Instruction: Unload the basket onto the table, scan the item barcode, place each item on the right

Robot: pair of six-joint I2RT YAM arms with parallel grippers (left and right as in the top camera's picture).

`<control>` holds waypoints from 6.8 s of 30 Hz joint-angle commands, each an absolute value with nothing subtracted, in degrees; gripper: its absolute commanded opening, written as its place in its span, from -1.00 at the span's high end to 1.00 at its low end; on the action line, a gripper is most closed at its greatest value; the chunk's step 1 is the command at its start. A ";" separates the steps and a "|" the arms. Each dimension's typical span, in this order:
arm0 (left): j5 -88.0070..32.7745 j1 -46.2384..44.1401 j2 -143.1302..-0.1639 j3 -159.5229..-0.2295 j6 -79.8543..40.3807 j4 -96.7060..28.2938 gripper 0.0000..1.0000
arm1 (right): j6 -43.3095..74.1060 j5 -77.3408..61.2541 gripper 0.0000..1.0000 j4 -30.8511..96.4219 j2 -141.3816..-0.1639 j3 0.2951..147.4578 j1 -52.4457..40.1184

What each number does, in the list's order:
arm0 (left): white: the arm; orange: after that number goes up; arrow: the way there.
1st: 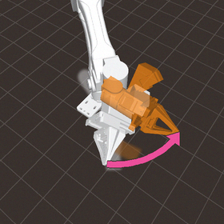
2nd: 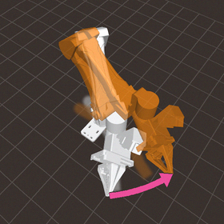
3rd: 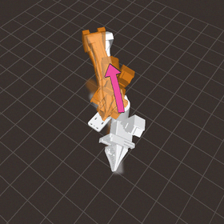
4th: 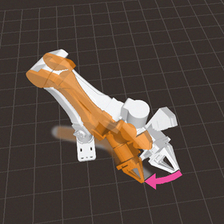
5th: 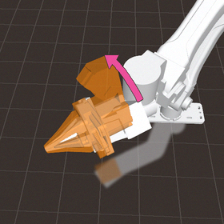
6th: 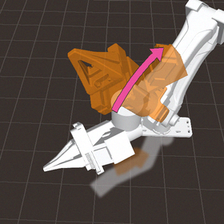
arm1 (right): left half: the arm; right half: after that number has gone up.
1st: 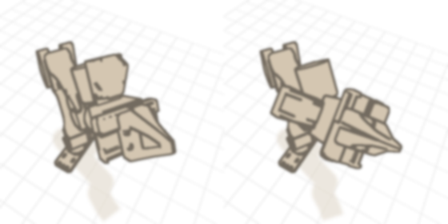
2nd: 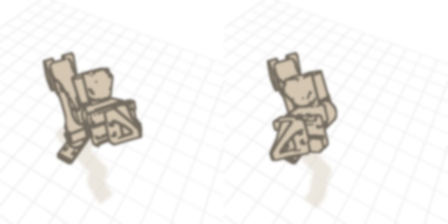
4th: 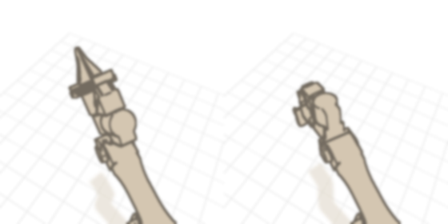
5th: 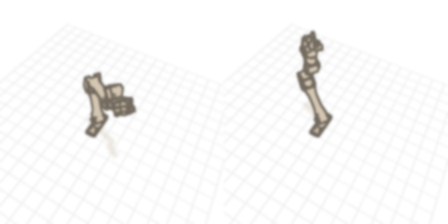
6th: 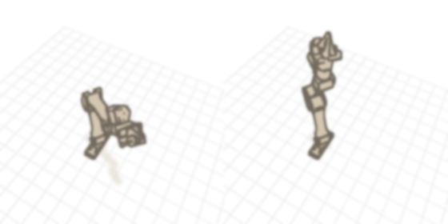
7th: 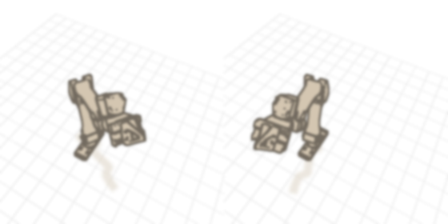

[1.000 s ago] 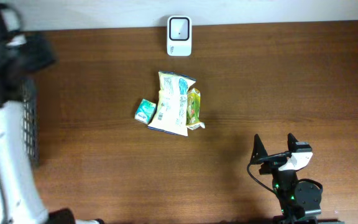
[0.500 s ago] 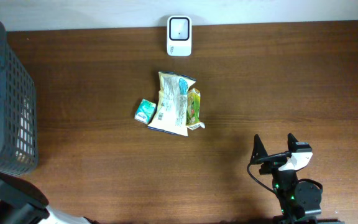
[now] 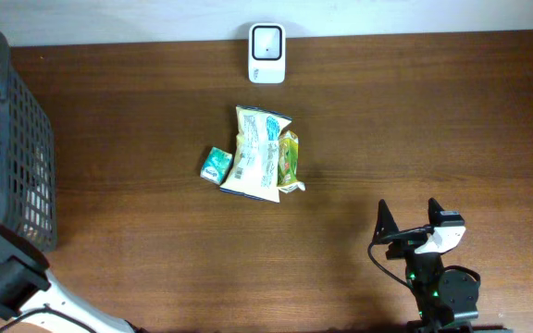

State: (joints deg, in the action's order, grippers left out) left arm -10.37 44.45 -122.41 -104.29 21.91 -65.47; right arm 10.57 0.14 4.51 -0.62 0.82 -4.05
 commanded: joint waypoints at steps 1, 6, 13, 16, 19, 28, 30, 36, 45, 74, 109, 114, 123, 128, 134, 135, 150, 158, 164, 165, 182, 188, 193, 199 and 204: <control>-13.37 44.42 -125.58 -104.27 24.91 -65.19 -0.73 | 10.76 0.64 -0.97 4.64 -0.25 0.32 -3.73; -4.93 44.45 -127.07 -104.29 22.72 -64.23 -0.01 | 10.76 0.64 -0.97 4.64 -0.25 0.32 -3.73; 1.30 44.42 -127.07 -104.29 14.20 -63.68 0.48 | 10.79 0.64 -0.97 4.64 -0.25 0.32 -3.73; 1.48 44.42 -127.33 -102.69 13.30 -63.51 0.03 | 10.76 0.64 -0.97 4.64 -0.25 0.32 -3.73; 1.30 44.42 -127.61 -98.43 12.58 -61.28 0.18 | 10.76 0.64 -0.97 4.64 -0.25 0.32 -3.73; -0.32 44.42 -127.24 -107.72 8.16 -69.47 1.00 | 10.76 0.64 -0.97 4.64 -0.25 0.32 -3.73; -5.63 44.42 -126.13 -117.47 8.14 -75.00 1.00 | 10.76 0.64 -0.97 4.64 -0.25 0.32 -3.73; -17.37 43.11 -118.72 -157.07 1.87 -85.58 1.00 | 10.76 0.64 -0.97 4.64 -0.25 0.32 -3.73; -21.21 21.71 -113.03 -165.86 0.01 -96.71 1.00 | 10.76 0.64 -0.97 4.64 -0.25 0.32 -3.73; -9.85 -5.93 -109.97 -107.37 -6.13 -63.48 -0.84 | 10.76 0.64 -0.97 4.64 -0.32 0.32 -3.73; 4.73 13.56 -103.79 -112.12 3.75 -65.25 -0.98 | 6.20 -23.83 -0.97 27.44 -41.80 43.35 -3.73; 4.73 13.56 -103.79 -112.12 3.75 -65.25 -0.99 | 6.22 -29.91 -0.97 48.42 -71.11 69.52 -3.84; 4.73 13.56 -103.81 -112.12 3.75 -65.25 -0.99 | 6.72 -42.78 -0.54 38.20 -101.51 72.23 -10.72; 4.73 13.56 -103.81 -112.12 3.75 -65.25 -0.98 | 20.12 -30.09 -0.28 35.09 -110.26 72.23 -19.27; 4.73 13.56 -103.81 -112.12 3.75 -65.25 -0.98 | 25.21 -25.78 0.09 32.01 -113.10 72.23 -19.77; 4.73 13.56 -103.81 -112.12 3.75 -65.25 -0.98 | 25.19 -25.12 0.32 31.68 -113.10 72.23 -19.75; 4.73 13.56 -103.81 -112.12 3.75 -65.25 -0.98 | -15.66 -59.46 0.71 51.27 -111.26 72.31 3.55; 4.73 13.56 -103.81 -112.12 3.75 -65.25 -0.98 | -9.08 -21.28 0.65 55.83 -111.24 72.58 -4.08; 4.73 13.56 -103.81 -112.12 3.75 -65.25 -0.98 | -4.25 -15.05 -0.09 67.22 -111.24 87.85 -4.91; 4.73 13.56 -103.81 -112.12 3.75 -65.25 -0.98 | -4.23 -15.62 -0.26 68.40 -111.24 90.02 -6.11; 4.73 13.56 -103.81 -112.12 3.75 -65.25 -0.98 | 5.04 -0.12 0.29 65.52 -112.99 79.29 -7.62; 4.73 13.56 -103.81 -112.12 3.75 -65.25 -0.98 | 9.34 -7.73 0.29 54.35 -112.99 79.31 3.75; 4.73 13.56 -103.81 -112.12 3.75 -65.25 -0.98 | 13.76 -32.60 0.22 47.24 -112.57 80.38 1.28; 4.73 13.56 -103.81 -112.12 3.75 -65.25 -0.98 | 32.10 -17.82 -0.72 49.12 -109.01 83.99 -9.82; 4.73 13.56 -103.81 -112.12 3.75 -65.25 -0.99 | 39.22 -9.52 -0.97 48.53 -111.02 83.53 -16.88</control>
